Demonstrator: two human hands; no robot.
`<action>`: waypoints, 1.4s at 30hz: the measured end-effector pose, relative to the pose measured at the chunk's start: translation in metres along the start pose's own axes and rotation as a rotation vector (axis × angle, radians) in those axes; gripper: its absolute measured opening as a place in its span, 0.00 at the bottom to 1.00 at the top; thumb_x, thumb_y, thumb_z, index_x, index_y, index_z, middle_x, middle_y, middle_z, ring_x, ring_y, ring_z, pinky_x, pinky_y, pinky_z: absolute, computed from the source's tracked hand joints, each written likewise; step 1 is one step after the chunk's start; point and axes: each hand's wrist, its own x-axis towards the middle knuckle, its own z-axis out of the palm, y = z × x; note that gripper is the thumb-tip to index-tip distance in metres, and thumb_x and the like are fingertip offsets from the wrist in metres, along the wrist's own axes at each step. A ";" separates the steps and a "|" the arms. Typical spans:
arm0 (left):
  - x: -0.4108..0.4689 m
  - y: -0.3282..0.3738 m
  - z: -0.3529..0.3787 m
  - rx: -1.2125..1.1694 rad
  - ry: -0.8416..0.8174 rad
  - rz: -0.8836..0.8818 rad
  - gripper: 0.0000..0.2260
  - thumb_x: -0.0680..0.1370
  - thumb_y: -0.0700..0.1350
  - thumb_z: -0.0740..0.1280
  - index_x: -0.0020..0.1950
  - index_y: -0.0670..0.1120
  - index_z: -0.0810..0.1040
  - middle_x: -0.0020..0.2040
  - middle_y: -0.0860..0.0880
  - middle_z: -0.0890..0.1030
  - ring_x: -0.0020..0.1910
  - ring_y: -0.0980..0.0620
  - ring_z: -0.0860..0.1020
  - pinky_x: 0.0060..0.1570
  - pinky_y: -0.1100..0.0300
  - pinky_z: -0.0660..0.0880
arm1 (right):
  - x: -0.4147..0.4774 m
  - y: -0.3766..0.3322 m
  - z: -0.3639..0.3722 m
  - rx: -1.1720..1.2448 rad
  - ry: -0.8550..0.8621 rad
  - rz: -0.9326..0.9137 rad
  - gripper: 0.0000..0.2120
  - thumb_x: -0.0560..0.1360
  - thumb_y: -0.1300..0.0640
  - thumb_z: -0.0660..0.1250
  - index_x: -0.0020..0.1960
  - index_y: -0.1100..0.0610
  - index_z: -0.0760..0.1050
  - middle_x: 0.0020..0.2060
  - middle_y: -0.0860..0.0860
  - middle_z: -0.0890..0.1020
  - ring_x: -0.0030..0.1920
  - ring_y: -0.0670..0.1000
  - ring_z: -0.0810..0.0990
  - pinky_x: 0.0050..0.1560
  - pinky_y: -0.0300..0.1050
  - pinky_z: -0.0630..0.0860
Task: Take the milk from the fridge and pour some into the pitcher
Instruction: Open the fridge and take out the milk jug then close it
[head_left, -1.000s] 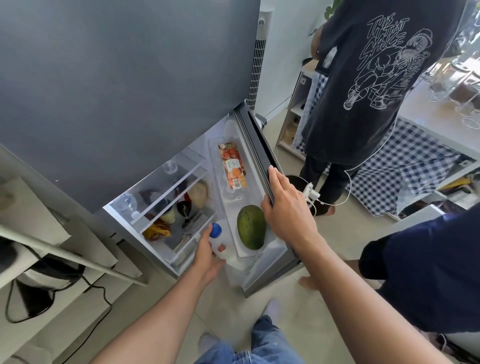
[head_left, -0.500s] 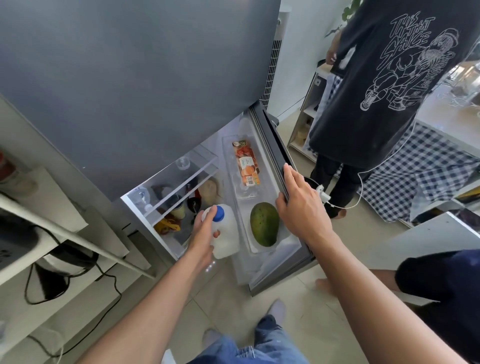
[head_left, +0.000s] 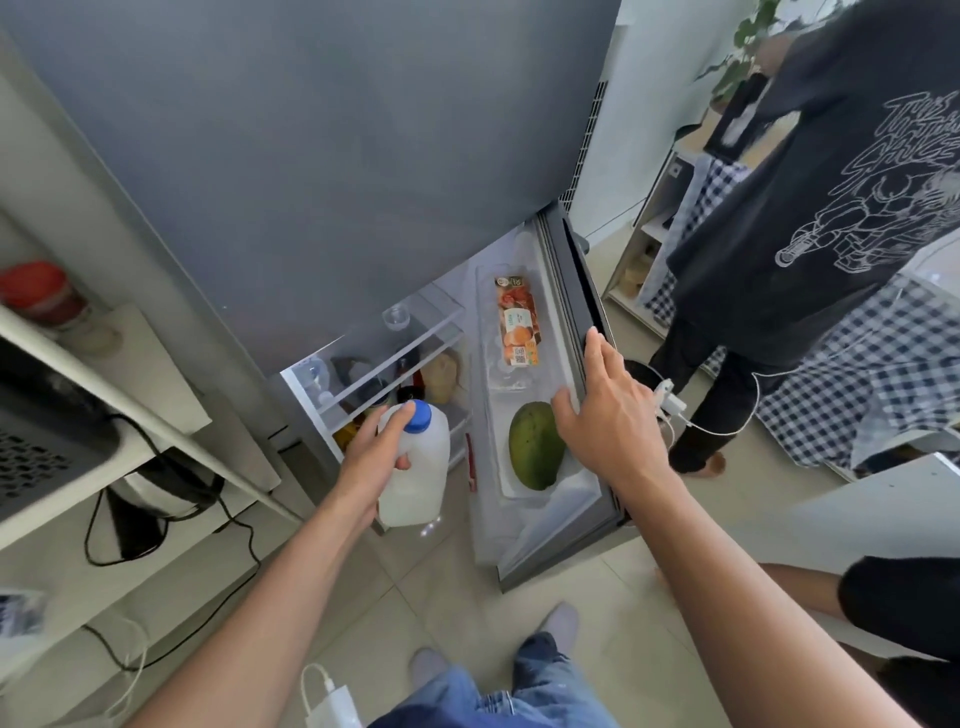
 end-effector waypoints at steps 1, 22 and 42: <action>-0.004 0.001 -0.002 -0.005 0.002 0.016 0.17 0.81 0.69 0.67 0.66 0.65 0.82 0.62 0.46 0.85 0.44 0.48 0.81 0.51 0.52 0.79 | 0.000 -0.003 0.002 0.011 0.002 0.003 0.41 0.87 0.41 0.60 0.91 0.57 0.46 0.88 0.55 0.60 0.80 0.61 0.72 0.81 0.66 0.63; -0.037 -0.034 -0.109 -0.086 0.305 -0.003 0.42 0.67 0.83 0.71 0.62 0.48 0.85 0.50 0.48 0.85 0.40 0.51 0.80 0.52 0.50 0.78 | 0.036 -0.077 0.019 -0.076 -0.083 -0.261 0.46 0.85 0.24 0.48 0.89 0.57 0.58 0.79 0.54 0.77 0.79 0.61 0.65 0.69 0.64 0.74; -0.077 -0.049 -0.166 -0.192 0.484 -0.010 0.43 0.69 0.81 0.72 0.58 0.42 0.82 0.48 0.52 0.76 0.35 0.54 0.75 0.50 0.55 0.73 | 0.060 -0.142 0.096 0.038 -0.343 -0.441 0.47 0.88 0.41 0.62 0.90 0.58 0.36 0.88 0.51 0.32 0.89 0.65 0.47 0.82 0.66 0.64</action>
